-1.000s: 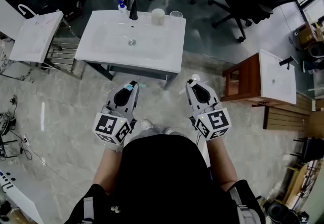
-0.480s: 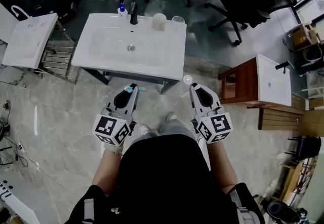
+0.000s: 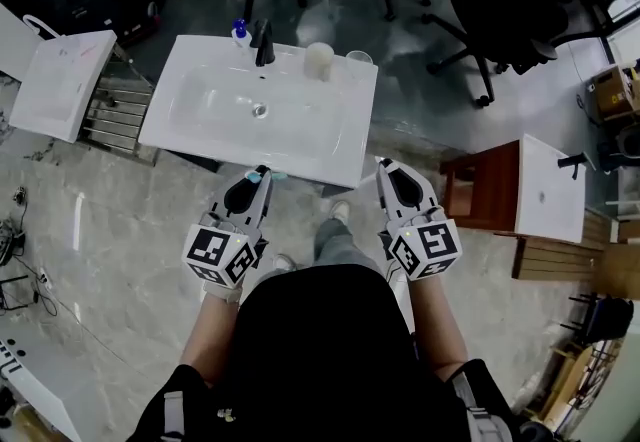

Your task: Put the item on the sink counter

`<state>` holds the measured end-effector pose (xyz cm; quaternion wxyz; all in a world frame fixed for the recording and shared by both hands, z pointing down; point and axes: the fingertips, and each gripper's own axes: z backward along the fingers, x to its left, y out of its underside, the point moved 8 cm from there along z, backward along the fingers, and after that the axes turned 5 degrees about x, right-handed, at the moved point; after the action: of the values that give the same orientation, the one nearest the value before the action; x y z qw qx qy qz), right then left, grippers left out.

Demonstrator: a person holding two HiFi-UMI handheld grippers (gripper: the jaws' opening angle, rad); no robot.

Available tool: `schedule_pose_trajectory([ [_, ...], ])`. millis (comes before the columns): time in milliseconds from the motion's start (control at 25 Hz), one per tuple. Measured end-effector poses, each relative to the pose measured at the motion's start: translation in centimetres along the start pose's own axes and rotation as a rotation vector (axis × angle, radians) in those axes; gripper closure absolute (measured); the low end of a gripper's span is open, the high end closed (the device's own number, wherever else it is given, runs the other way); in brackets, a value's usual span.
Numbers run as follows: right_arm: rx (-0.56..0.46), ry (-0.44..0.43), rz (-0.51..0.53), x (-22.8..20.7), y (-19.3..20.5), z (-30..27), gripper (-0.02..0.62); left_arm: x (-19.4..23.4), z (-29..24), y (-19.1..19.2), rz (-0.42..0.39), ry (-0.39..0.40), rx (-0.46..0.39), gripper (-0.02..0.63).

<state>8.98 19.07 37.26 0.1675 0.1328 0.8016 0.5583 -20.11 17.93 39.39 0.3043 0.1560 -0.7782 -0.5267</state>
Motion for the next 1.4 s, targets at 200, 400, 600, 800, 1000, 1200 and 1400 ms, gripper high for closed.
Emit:
schedule_pose_trajectory([
  [200,-0.012,-0.041,-0.017,-4.7,-1.7,-3.4,0.551,0.1,-4.8,-1.9,-0.025,-0.037,0.019,0.566],
  [400,-0.010,-0.084,-0.031,-9.5,-2.6,-5.7,0.551,-0.4,-9.2,-3.3,-0.032,-0.087,0.028,0.566],
  [600,-0.011,-0.126,-0.056,-13.4,-3.2,-7.2,0.551,-1.2,-12.4,-4.0,-0.024,-0.142,0.030,0.566],
  [800,-0.011,-0.139,-0.076,-15.3,-3.4,-8.7,0.551,-1.4,-14.6,-4.4,-0.030,-0.152,0.055,0.566],
  [1000,0.000,-0.129,-0.086,-15.4,-3.8,-10.2,0.551,0.2,-16.2,-4.9,-0.026,-0.140,0.074,0.566],
  [1200,0.002,-0.083,-0.083,-15.0,-4.5,-11.7,0.551,2.7,-18.4,-5.8,-0.034,-0.085,0.087,0.566],
  [1400,0.013,-0.008,-0.105,-14.1,-4.8,-12.9,0.551,5.6,-20.8,-6.6,-0.047,-0.012,0.112,0.566],
])
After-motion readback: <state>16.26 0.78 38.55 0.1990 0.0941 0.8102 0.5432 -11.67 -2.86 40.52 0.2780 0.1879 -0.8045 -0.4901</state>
